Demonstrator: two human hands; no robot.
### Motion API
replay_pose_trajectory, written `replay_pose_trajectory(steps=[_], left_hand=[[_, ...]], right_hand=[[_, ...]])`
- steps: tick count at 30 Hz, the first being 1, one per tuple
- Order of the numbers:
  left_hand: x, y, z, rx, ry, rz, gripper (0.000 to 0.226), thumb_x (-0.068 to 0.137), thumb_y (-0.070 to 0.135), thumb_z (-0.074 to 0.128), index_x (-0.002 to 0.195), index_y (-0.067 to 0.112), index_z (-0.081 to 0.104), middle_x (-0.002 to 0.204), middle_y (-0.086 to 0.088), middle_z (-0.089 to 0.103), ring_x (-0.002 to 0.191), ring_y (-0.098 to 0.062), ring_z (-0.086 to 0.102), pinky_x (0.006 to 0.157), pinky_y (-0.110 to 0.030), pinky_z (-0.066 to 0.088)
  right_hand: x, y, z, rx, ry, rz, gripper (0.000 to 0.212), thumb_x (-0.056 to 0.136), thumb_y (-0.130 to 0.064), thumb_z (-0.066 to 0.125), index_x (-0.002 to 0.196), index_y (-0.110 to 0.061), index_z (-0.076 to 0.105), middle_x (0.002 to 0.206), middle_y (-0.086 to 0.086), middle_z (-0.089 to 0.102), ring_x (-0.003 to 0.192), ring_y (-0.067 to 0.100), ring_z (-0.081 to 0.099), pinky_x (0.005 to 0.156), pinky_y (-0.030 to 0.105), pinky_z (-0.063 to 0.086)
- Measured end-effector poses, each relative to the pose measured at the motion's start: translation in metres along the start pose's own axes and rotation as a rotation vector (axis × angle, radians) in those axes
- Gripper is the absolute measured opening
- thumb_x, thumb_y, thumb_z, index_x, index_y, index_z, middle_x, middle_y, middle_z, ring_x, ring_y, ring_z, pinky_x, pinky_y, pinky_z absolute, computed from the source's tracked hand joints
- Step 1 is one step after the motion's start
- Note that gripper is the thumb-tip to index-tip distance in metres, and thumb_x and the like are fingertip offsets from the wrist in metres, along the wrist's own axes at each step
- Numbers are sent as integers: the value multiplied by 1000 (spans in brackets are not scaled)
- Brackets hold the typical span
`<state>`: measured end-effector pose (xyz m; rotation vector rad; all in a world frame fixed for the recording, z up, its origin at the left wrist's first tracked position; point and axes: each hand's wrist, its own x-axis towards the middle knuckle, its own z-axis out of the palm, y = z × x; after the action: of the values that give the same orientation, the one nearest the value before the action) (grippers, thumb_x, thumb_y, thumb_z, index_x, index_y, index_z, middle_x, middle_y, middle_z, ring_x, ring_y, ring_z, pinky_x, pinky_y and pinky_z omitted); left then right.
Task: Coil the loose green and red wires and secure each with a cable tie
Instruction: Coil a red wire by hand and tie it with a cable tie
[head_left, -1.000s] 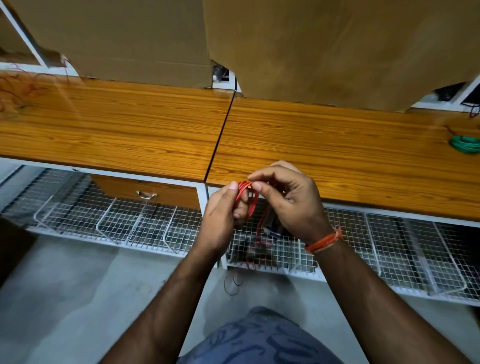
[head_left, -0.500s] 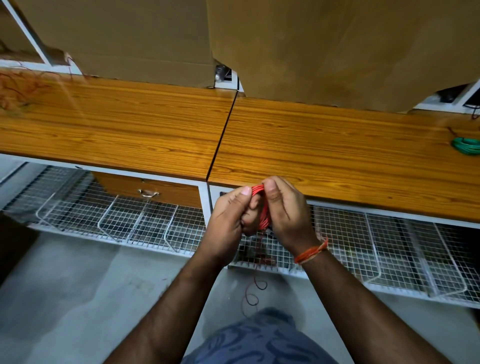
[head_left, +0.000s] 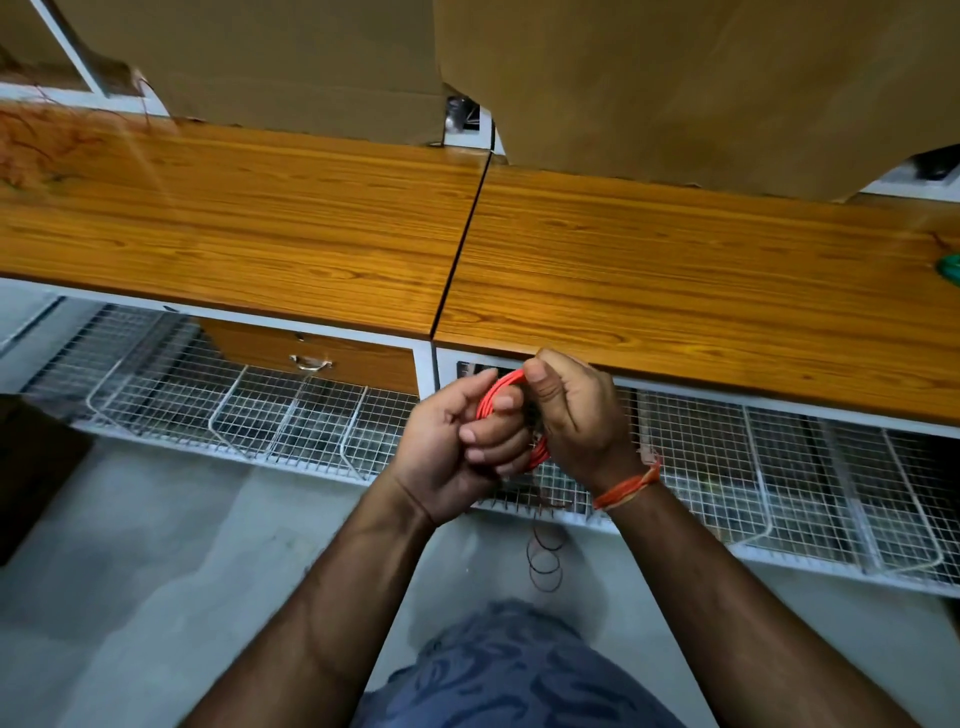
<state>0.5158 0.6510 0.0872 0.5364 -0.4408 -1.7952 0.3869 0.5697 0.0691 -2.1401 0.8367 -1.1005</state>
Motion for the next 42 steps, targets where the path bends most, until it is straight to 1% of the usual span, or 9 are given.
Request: replay_pose_trajectory(steps=[7, 11, 14, 17, 22, 26, 30, 35, 42], left_hand=[[-6, 7, -14, -64, 195, 81, 45, 106, 32, 34, 66, 20, 52, 41, 13, 27, 39, -7, 9, 40, -21, 14], [-13, 25, -31, -90, 271, 191, 43, 108, 31, 33, 70, 19, 49, 42, 13, 28, 32, -1, 20, 38, -19, 16], [-17, 39, -42, -119, 297, 272, 42, 108, 30, 33, 71, 20, 48, 42, 12, 29, 32, -1, 24, 38, -18, 17], [-20, 53, -53, -157, 311, 362, 41, 109, 30, 33, 71, 21, 48, 42, 10, 30, 33, -1, 25, 39, -18, 19], [-23, 69, -67, -138, 346, 461, 37, 110, 30, 30, 77, 21, 44, 44, 12, 31, 34, -2, 26, 40, -18, 23], [-26, 68, -74, 160, 433, 539, 35, 112, 27, 29, 83, 18, 46, 51, 10, 34, 41, -4, 28, 46, -22, 24], [-28, 57, -72, 497, 490, 519, 34, 113, 28, 30, 86, 15, 46, 57, 3, 42, 51, -12, 37, 51, -23, 31], [-29, 41, -65, 665, 371, 455, 35, 113, 23, 29, 90, 7, 49, 59, -3, 59, 50, -14, 53, 50, -23, 46], [-26, 34, -56, 675, 214, 380, 32, 107, 30, 35, 86, 8, 46, 54, 7, 36, 48, -9, 26, 48, -25, 21]], right_hand=[[-17, 14, 11, 128, -49, 108, 33, 106, -37, 42, 84, -16, 56, 65, -5, 51, 59, 6, 50, 56, 20, 38], [-37, 32, 14, 280, -22, 335, 4, 97, -28, 62, 100, -29, 63, 80, 7, 63, 76, 29, 64, 68, 46, 56], [-50, 37, 16, 258, 46, 435, 20, 97, -7, 65, 97, -28, 62, 81, 4, 63, 70, 17, 62, 63, 33, 52], [-62, 39, 22, 85, 67, 486, 19, 95, -9, 70, 90, -28, 66, 76, 0, 68, 66, 16, 67, 60, 30, 55], [-74, 25, 25, -194, -143, 317, 14, 88, -15, 79, 89, -28, 73, 84, -16, 67, 80, 3, 63, 67, 11, 44], [-66, 0, 23, -142, -263, 141, 16, 89, -8, 77, 99, -20, 77, 95, -13, 67, 87, 3, 64, 72, 13, 46], [-41, -40, 21, -20, -260, -1, 14, 92, -3, 73, 101, -13, 78, 96, -8, 69, 90, 7, 65, 74, 17, 49], [-15, -66, 29, 154, -186, -55, 14, 91, 1, 72, 101, -8, 75, 98, -1, 72, 94, 18, 70, 81, 36, 57], [5, -67, 35, 319, -34, 112, 25, 90, 2, 73, 95, -22, 69, 90, -10, 68, 77, 6, 65, 65, 19, 49]])
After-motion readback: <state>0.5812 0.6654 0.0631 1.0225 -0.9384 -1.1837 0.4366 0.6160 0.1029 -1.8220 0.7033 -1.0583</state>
